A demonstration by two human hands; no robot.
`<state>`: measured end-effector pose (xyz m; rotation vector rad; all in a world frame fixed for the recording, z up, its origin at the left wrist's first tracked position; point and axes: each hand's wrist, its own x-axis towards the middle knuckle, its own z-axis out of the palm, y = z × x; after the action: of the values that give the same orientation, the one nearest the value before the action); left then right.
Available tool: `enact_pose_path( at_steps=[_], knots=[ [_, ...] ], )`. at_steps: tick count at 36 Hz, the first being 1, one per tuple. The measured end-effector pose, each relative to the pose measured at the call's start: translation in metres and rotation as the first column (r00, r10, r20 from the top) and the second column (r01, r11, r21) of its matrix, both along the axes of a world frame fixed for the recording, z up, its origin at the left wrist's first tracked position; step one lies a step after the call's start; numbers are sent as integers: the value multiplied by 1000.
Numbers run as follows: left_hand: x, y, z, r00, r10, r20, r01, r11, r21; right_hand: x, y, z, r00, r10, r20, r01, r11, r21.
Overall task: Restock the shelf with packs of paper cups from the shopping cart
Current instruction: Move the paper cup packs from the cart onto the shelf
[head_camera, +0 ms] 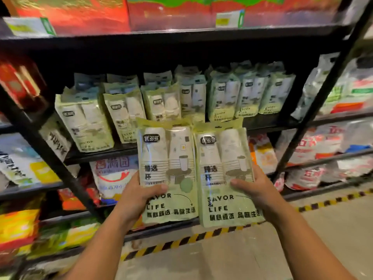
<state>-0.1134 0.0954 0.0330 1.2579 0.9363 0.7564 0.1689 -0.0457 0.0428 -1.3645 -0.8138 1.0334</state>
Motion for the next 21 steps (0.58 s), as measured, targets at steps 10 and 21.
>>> enact_pose_path(
  at_steps=[10,21],
  knots=[
    [105,45,-19,995,-16,-94,26,995,100,68,12,-24,954,-290,72,291,957,-11],
    [204,151,-32,992,-83,-98,92,992,89,156,103,-10,909,-351,223,362,932,-9]
  ],
)
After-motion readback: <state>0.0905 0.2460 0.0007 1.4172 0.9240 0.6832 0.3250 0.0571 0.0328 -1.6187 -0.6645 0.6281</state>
